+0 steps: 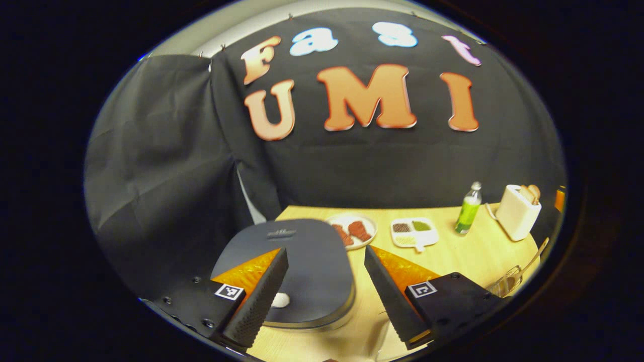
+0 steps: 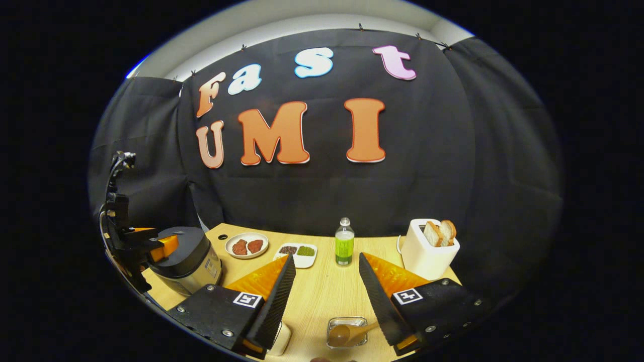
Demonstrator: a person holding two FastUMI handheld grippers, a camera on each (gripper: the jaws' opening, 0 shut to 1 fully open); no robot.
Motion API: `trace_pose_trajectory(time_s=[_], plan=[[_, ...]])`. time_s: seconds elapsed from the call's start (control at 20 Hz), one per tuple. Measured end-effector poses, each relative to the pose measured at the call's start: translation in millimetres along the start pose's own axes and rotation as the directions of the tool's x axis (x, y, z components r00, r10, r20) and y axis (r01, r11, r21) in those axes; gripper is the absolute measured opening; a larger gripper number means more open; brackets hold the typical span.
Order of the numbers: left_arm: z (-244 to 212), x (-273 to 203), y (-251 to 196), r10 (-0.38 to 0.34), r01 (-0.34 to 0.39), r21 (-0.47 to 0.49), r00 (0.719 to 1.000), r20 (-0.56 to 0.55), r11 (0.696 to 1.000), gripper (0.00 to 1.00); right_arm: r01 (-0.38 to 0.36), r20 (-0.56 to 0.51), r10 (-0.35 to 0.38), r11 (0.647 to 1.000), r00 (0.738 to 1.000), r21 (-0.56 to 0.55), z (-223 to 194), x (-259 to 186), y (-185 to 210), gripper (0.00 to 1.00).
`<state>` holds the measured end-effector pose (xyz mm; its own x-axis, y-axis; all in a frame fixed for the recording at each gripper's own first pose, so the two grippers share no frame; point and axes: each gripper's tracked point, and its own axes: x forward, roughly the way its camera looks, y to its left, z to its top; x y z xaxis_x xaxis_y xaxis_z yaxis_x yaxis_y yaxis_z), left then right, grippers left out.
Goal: Close the left gripper, press the button to open the rice cooker; take a wooden spoon from the chopstick holder with the right hand, scoop a spoonful of rice and pour it into the rice cooker, then put the wooden spoon back into the chopstick holder.
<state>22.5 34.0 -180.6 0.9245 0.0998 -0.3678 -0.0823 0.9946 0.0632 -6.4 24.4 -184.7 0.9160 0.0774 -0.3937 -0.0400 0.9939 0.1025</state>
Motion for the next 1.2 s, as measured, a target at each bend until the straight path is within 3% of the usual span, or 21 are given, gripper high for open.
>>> trace_pose_trajectory(time_s=[0.25, 0.45, 0.75, 1.2], plan=[[76.8, -28.8, -38.8, -0.091, 0.087, 0.029, 0.977, 0.191, 0.996, 1.0, -0.011, 0.092, 0.011, 1.0, 0.996, 0.0, 44.9, -8.5, 16.6, 0.8], [125.2, -60.4, -35.4, -0.129, 0.132, 0.008, 0.949, 0.288, 0.991, 1.0, -0.014, 0.164, 0.017, 1.0, 0.986, -0.016, 75.5, -19.1, 21.4, 0.8], [143.8, -79.7, -30.0, -0.155, 0.156, 0.024, 0.926, 0.343, 0.987, 1.0, -0.004, 0.249, 0.015, 0.999, 0.968, -0.043, 105.0, -31.1, 26.4, 0.8], [174.4, -93.8, -46.8, -0.195, 0.209, 0.006, 0.9, 0.39, 0.978, 1.0, -0.01, 0.293, 0.027, 0.998, 0.956, -0.062, 132.9, -43.0, 37.8, 0.8]])
